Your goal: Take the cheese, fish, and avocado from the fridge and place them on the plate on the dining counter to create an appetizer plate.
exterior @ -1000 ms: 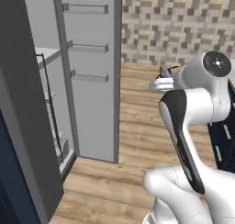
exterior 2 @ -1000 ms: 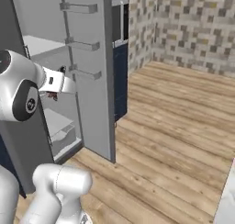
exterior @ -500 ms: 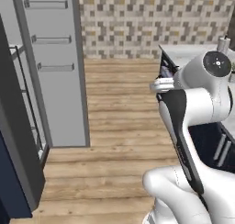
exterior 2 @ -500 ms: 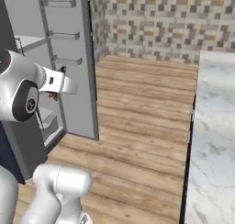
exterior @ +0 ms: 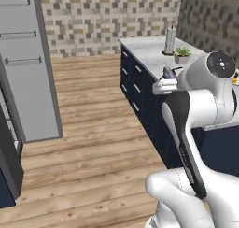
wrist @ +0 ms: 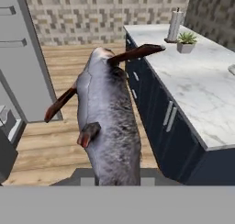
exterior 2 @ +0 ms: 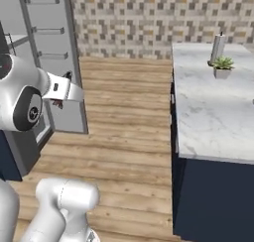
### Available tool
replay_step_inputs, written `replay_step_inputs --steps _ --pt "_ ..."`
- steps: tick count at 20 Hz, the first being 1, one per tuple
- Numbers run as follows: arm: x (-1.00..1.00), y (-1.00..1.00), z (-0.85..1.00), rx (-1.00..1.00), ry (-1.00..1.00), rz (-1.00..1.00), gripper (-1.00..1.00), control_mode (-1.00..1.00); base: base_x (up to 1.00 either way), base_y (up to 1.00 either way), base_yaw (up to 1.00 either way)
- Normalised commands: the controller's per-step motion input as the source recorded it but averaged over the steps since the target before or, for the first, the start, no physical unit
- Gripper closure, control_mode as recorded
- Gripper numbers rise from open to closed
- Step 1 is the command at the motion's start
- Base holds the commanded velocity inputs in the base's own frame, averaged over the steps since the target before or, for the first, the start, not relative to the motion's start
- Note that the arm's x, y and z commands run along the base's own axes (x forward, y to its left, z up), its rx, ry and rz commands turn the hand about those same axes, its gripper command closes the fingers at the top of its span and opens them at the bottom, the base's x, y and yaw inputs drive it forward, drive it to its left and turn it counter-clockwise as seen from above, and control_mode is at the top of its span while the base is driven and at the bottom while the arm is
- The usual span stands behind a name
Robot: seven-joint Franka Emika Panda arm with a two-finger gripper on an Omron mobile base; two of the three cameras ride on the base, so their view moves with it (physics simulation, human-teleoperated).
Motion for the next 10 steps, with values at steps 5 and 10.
replay_step_inputs --steps 5,10 --pt "0.00 0.00 0.00 0.00 0.00 0.00 1.00 1.00 -0.19 -0.82 -0.22" --pt "0.00 0.00 0.00 0.00 0.00 0.00 1.00 1.00 0.05 -1.00 -0.16"
